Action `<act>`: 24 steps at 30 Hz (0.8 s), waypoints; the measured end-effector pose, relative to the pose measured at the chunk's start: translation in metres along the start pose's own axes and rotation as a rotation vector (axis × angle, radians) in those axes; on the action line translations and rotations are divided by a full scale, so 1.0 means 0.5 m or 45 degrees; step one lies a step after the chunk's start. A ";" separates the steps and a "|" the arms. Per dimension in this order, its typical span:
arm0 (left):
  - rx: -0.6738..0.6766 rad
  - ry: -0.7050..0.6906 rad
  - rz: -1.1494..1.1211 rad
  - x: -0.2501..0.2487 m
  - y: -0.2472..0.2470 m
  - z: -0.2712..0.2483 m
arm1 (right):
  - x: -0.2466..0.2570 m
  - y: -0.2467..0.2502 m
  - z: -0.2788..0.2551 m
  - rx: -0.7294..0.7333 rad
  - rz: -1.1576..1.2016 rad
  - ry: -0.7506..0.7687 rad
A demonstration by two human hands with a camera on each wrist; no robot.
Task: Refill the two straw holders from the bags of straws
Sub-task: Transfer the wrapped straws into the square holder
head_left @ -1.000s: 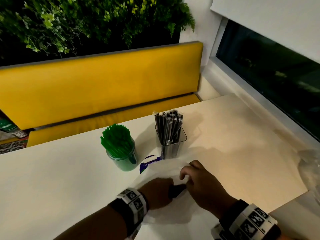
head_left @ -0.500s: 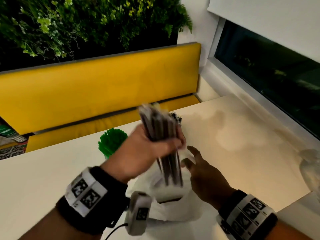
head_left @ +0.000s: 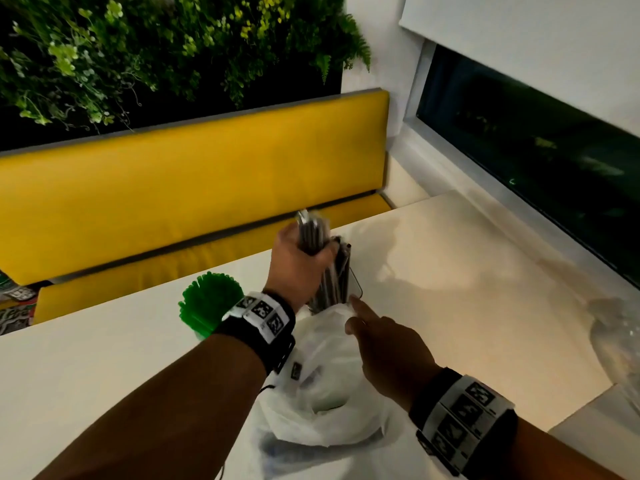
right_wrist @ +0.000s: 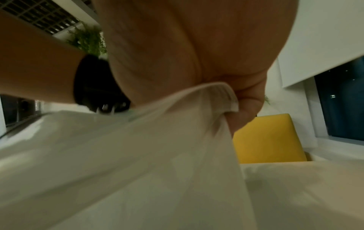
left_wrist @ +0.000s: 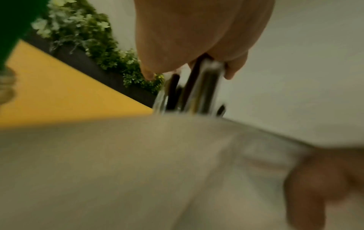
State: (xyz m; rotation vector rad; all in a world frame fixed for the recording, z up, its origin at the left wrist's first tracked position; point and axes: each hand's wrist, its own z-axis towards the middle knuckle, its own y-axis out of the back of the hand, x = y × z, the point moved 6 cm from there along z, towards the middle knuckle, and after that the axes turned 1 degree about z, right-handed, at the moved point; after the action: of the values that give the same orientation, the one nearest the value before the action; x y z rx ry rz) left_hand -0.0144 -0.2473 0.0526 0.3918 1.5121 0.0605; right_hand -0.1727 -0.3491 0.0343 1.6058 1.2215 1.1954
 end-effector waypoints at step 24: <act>0.387 -1.066 1.382 -0.043 -0.076 -0.078 | -0.002 -0.017 0.012 -0.033 0.085 -0.004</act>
State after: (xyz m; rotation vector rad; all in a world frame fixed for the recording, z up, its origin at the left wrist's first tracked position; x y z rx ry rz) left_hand -0.0614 -0.2804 0.0621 1.2703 0.3529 0.4601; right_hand -0.1690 -0.3481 0.0245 1.6400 1.1543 1.2450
